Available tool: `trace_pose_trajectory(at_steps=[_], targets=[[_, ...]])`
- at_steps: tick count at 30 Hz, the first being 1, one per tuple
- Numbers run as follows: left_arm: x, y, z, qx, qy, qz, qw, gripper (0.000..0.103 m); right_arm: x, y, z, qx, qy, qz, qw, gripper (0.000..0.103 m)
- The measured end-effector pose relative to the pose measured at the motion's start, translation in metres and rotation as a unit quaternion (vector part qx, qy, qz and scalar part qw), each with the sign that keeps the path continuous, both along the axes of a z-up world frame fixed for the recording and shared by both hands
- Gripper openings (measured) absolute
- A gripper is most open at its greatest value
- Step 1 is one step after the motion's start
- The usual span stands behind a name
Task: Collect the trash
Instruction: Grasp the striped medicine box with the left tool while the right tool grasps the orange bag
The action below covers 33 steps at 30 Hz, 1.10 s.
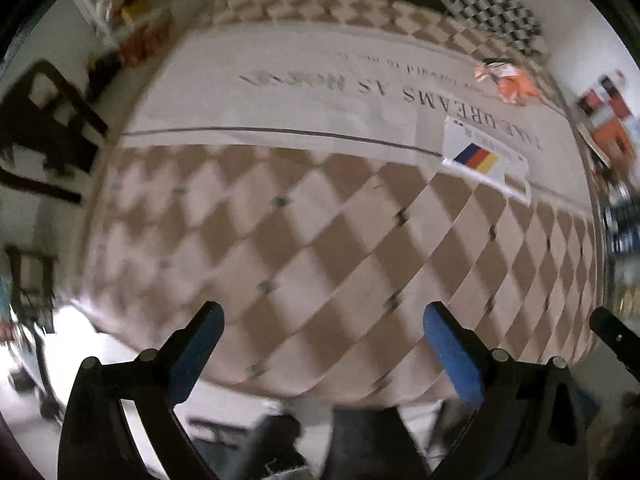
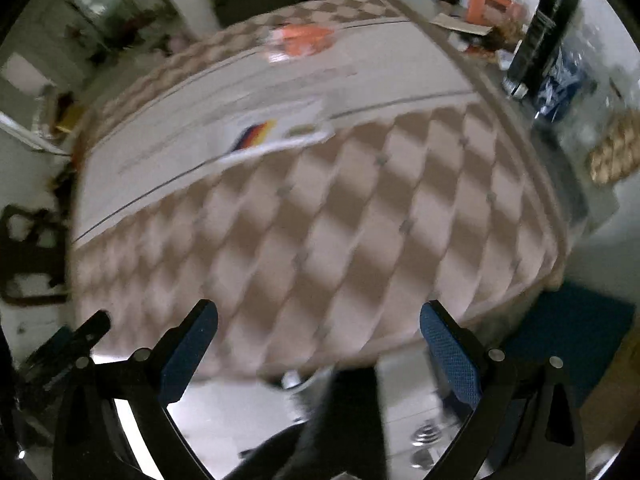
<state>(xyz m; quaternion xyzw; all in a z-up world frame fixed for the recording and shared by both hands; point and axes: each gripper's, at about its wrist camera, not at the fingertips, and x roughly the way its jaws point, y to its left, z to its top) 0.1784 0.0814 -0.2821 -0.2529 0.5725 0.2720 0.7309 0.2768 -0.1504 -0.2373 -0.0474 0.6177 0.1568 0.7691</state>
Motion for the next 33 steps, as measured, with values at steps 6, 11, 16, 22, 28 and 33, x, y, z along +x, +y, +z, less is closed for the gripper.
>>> trace_pose_trajectory(at_steps=[6, 11, 16, 22, 28, 33], targets=[[0.127, 0.008, -0.041, -0.138, 0.036, 0.094, 0.9854, 0.101, 0.148, -0.007, -0.051, -0.053, 0.026, -0.043, 0.997, 0.102], [0.193, 0.02, -0.072, -0.229, 0.047, 0.187, 0.9542, 0.101, 0.225, -0.013, -0.083, -0.085, 0.021, -0.087, 0.992, 0.102], [0.218, 0.037, -0.1, -0.251, 0.089, 0.279, 0.9227, 0.101, 0.27, -0.019, -0.094, -0.097, 0.001, -0.132, 0.986, 0.102], [0.215, 0.041, -0.09, -0.184, 0.111, 0.257, 0.9421, 0.084, 0.293, -0.014, -0.099, -0.077, 0.019, -0.124, 0.989, 0.102], [0.22, 0.073, -0.065, -0.042, 0.099, 0.044, 0.9932, 0.084, 0.317, 0.011, -0.081, 0.055, 0.077, -0.091, 0.991, 0.102], [0.205, 0.105, -0.075, -0.007, 0.12, -0.019, 0.9926, 0.085, 0.347, 0.056, -0.06, 0.112, 0.077, -0.069, 0.988, 0.102]])
